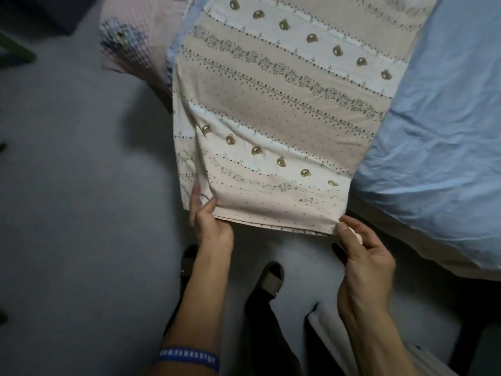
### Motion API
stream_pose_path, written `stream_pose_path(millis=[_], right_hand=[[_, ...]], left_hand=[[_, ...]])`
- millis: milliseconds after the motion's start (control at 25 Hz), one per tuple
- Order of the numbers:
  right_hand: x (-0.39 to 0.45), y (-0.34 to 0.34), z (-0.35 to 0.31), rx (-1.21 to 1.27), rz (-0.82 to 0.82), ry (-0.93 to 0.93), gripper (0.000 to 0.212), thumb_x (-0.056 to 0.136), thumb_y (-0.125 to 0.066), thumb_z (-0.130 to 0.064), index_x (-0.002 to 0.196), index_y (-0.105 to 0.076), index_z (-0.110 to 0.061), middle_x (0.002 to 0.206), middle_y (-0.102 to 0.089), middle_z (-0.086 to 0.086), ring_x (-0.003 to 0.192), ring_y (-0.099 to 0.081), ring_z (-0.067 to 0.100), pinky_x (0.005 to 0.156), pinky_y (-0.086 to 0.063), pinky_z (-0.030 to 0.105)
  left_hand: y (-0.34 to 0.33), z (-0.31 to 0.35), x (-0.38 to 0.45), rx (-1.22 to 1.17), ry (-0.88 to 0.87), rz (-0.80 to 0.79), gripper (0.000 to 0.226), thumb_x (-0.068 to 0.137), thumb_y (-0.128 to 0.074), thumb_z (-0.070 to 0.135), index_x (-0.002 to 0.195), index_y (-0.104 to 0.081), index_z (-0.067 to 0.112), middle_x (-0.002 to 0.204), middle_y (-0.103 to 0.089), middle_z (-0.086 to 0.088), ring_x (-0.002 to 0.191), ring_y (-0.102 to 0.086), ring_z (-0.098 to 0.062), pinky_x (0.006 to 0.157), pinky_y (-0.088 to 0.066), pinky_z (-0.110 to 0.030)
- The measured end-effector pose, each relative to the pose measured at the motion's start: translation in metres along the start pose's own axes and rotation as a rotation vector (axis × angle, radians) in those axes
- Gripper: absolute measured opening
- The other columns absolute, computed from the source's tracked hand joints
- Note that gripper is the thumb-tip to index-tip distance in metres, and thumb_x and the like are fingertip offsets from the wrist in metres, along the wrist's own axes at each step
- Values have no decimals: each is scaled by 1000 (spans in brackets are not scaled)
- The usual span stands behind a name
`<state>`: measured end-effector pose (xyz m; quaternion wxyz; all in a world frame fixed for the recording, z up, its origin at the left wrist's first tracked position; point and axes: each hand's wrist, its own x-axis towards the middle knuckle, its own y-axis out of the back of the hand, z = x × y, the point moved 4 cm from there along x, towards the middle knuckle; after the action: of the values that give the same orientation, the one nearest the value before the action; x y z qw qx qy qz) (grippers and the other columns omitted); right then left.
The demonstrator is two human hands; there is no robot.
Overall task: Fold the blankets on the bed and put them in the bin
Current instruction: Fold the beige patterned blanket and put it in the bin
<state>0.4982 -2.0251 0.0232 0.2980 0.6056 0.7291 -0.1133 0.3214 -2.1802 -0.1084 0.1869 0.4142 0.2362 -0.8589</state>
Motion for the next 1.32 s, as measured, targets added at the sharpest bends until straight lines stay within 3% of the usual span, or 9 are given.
stream_pose_path(millis=[160, 360, 520, 720, 840, 920, 1080, 1160, 1320], right_hand=[[-2, -6, -3, 3, -13, 28, 16, 88, -67, -7, 98, -72, -18, 76, -73, -12, 73, -64, 0, 78, -51, 22], [6, -20, -19, 41, 33, 31, 14, 88, -68, -9, 94, -72, -21, 93, -73, -2, 89, -64, 15, 84, -49, 29], [16, -36, -41, 60, 107, 10, 15, 87, -69, -13, 96, -72, -24, 106, -73, 1, 101, -66, 16, 92, -52, 33], [22, -55, -78, 143, 253, 1, 20, 87, -70, -11, 104, -73, -20, 105, -72, 1, 105, -66, 18, 98, -51, 36], [47, -66, -93, 209, 319, -25, 16, 86, -68, -6, 92, -72, -20, 95, -71, -1, 93, -66, 14, 86, -55, 26], [82, -73, -103, 248, 341, -43, 17, 85, -67, -2, 87, -70, -18, 87, -70, 0, 82, -65, 14, 75, -56, 21], [218, -92, -134, 96, 386, -98, 10, 76, -69, -9, 84, -74, -13, 92, -74, 8, 82, -68, 20, 81, -57, 36], [292, -110, -152, -109, 308, -122, 13, 73, -65, -20, 83, -71, -16, 98, -74, 10, 79, -65, 21, 80, -56, 42], [364, -143, -159, -394, 118, -59, 55, 77, -64, -41, 128, -54, -26, 117, -67, 1, 102, -64, 27, 87, -53, 42]], left_hand=[[0, 31, -10, 29, -56, -191, 41, 92, -44, 20, 129, -61, 16, 128, -64, -4, 124, -55, -25, 98, -46, -38], [-11, 72, -13, 876, -428, -441, 71, 86, -32, 64, 147, -34, 27, 144, -34, 17, 136, -33, -3, 111, -26, -18], [-47, 100, -15, 1459, -519, -461, 88, 76, -10, 78, 153, -13, 35, 153, -35, -1, 143, -19, -27, 119, -8, -49], [-98, 121, -34, 1873, -675, -409, 91, 76, 7, 80, 153, 6, 32, 158, -22, -16, 145, 13, -36, 111, 21, -56], [-141, 124, -36, 2027, -757, -392, 93, 78, 7, 78, 154, 2, 26, 159, -16, -15, 143, 21, -38, 109, 20, -62], [-188, 120, -30, 2127, -808, -429, 90, 83, 3, 76, 154, -7, 23, 159, -19, -15, 144, 19, -38, 107, 20, -65], [-337, 80, 17, 2299, -902, -504, 94, 84, 3, 77, 145, -34, 16, 153, -32, -19, 147, 6, -38, 102, 24, -68], [-399, 47, 53, 2388, -894, -592, 88, 89, -6, 75, 149, -28, 14, 150, -38, -19, 147, -9, -38, 109, 15, -66], [-411, 38, 107, 2243, -1100, -542, 76, 90, -44, 60, 152, -14, 25, 144, -46, -8, 132, -41, -32, 112, -21, -55]])
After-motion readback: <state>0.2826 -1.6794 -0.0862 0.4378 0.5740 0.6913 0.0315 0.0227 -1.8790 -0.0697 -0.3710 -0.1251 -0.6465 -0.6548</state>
